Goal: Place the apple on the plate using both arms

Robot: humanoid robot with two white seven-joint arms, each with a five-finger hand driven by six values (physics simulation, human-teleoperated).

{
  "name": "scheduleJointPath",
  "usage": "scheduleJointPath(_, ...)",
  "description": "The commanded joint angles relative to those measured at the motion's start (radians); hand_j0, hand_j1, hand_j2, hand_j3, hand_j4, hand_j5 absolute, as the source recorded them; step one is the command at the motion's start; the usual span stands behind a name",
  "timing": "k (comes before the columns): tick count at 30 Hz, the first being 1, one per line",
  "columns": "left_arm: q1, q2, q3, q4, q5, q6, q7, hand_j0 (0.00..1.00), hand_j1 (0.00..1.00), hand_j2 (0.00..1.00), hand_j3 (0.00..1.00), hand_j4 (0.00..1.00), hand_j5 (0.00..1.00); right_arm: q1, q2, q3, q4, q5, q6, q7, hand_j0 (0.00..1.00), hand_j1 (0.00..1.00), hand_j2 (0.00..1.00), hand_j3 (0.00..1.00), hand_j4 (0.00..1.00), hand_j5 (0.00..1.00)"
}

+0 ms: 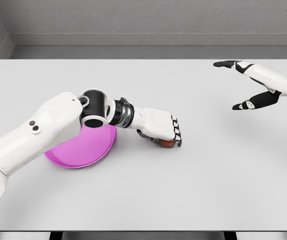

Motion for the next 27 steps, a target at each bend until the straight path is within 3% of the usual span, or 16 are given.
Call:
scheduleJointPath(1, -0.002, -0.005, 0.0, 0.003, 0.003, 0.002, 0.0, 0.8, 0.8, 0.8, 0.8, 0.8, 0.8, 0.0, 0.0, 0.0, -0.001, -0.008, 0.003, 0.0, 1.0, 1.0, 1.0, 1.0, 1.0, 1.0)
scheduleJointPath(3, 0.0, -0.005, 0.002, 0.003, -0.019, 0.002, 0.0, 0.79, 0.79, 0.79, 0.79, 0.79, 0.79, 0.0, 0.0, 0.0, -0.002, -0.008, 0.003, 0.0, 1.0, 1.0, 1.0, 1.0, 1.0, 1.0)
scheduleJointPath(13, 0.006, -0.005, 0.0, -0.001, -0.017, 0.002, -0.002, 0.55, 0.55, 0.55, 0.55, 0.55, 0.55, -0.002, -0.002, 0.0, -0.002, -0.008, 0.003, 0.0, 1.0, 1.0, 1.0, 1.0, 1.0, 1.0)
scheduleJointPath(20, 0.003, 0.007, 0.002, -0.006, -0.008, 0.002, -0.002, 0.54, 0.54, 0.54, 0.54, 0.54, 0.54, 0.0, -0.002, 0.0, -0.002, -0.008, 0.003, 0.0, 1.0, 1.0, 1.0, 1.0, 1.0, 1.0)
scheduleJointPath(24, -0.021, 0.078, 0.008, -0.057, 0.098, 0.002, 0.0, 0.54, 0.54, 0.54, 0.54, 0.54, 0.54, 0.0, -0.002, 0.001, -0.002, -0.008, 0.003, 0.0, 1.0, 1.0, 1.0, 1.0, 1.0, 1.0)
scheduleJointPath(27, -0.035, 0.236, 0.059, -0.175, 0.208, 0.002, 0.001, 0.54, 0.54, 0.54, 0.54, 0.54, 0.54, 0.0, -0.002, 0.001, -0.002, -0.008, 0.003, 0.0, 1.0, 1.0, 1.0, 1.0, 1.0, 1.0)
